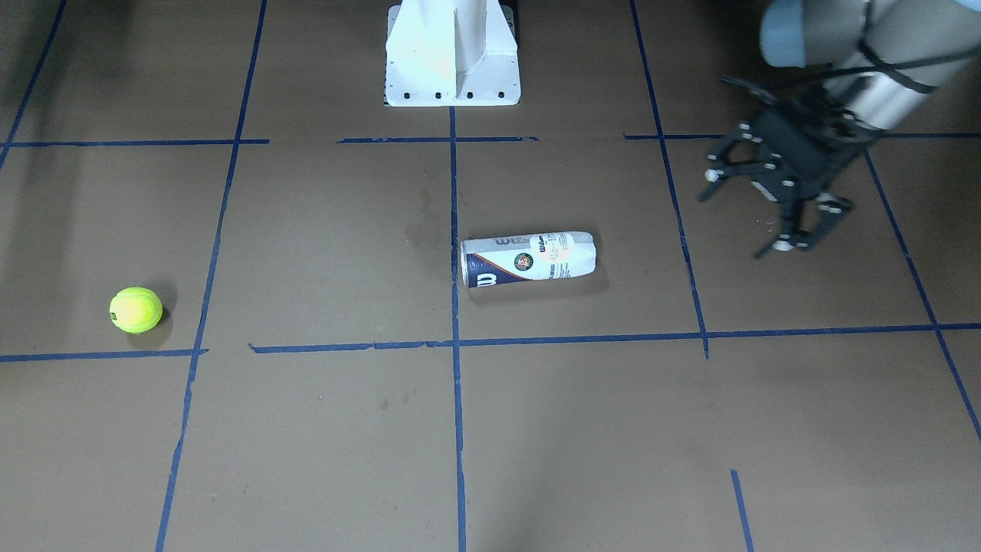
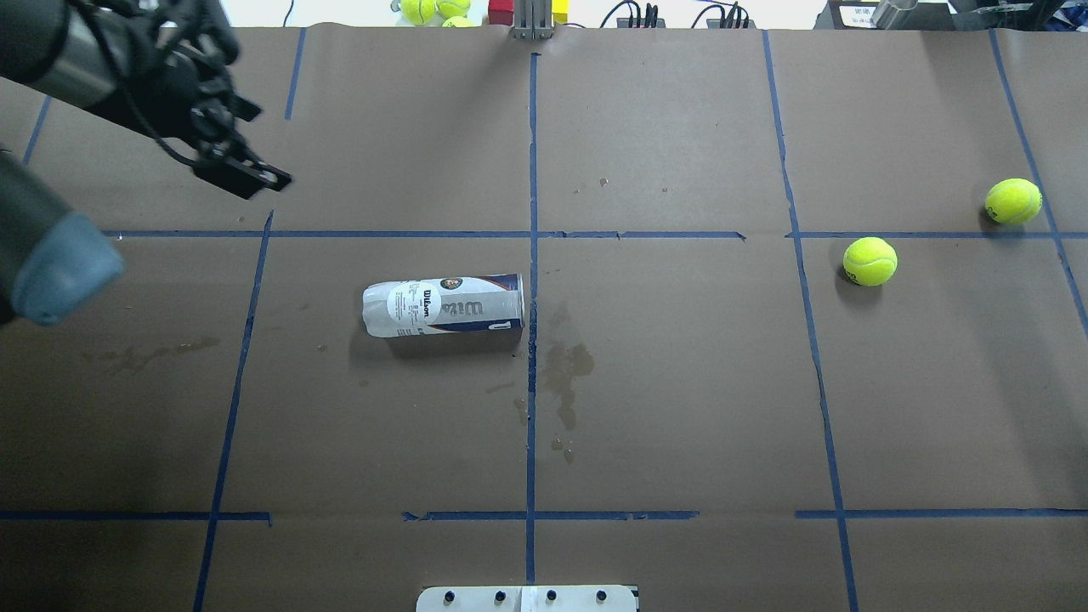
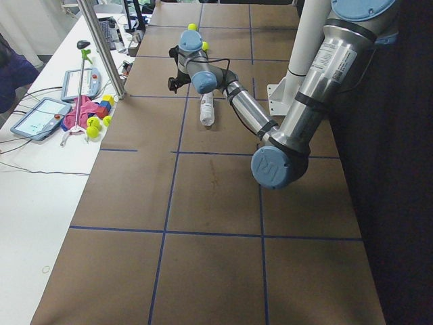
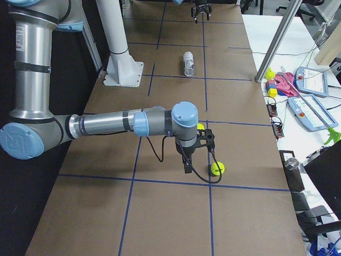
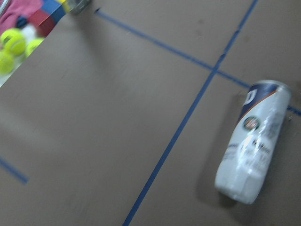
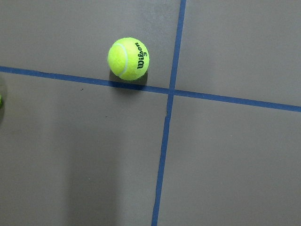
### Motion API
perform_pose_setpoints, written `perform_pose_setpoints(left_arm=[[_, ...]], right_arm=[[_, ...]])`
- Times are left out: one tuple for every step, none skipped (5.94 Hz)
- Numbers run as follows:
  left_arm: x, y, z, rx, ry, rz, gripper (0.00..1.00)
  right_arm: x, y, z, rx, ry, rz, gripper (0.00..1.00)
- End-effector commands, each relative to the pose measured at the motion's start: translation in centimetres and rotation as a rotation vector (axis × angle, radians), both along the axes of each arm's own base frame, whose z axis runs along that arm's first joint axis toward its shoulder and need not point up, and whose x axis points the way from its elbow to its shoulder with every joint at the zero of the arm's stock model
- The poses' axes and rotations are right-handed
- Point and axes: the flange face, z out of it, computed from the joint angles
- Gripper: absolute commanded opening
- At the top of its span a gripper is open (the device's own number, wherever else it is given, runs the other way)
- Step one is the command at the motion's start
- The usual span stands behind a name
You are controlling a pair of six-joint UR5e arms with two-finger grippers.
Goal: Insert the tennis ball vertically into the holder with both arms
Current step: 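Lower the left gripper over the white cup and close on it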
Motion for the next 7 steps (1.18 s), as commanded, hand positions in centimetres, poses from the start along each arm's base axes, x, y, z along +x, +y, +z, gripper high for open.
perform_pose_setpoints(left_arm=[[7.4, 3.2, -5.5, 0.079, 0.032, 0.084, 1.0], [10.9, 2.9, -7.3, 0.064, 0.019, 0.118, 1.0], [13.8, 0.7, -9.2, 0.032, -0.021, 0.125, 1.0], [15.7, -0.6, -8.6, 0.016, -0.052, 0.136, 1.0], [19.1, 1.6, -7.6, 0.039, -0.089, 0.146, 1.0], [22.9, 4.5, -6.8, 0.068, -0.13, 0.149, 1.0], [23.7, 4.6, -6.0, 0.098, -0.153, 0.171, 1.0]], right_arm=[[0.0, 0.0, 0.0, 0.004, -0.002, 0.0, 1.0], [0.0, 0.0, -0.1, 0.004, -0.006, 0.0, 1.0], [-0.1, 0.1, -0.1, 0.002, -0.015, -0.001, 1.0], [-0.1, 0.1, -0.1, 0.001, -0.015, 0.0, 1.0], [-0.1, 0.1, 0.0, 0.0, -0.017, 0.0, 1.0], [-0.1, 0.1, -0.1, 0.002, -0.018, -0.002, 1.0], [-0.1, 0.1, -0.1, 0.002, -0.02, -0.002, 1.0]])
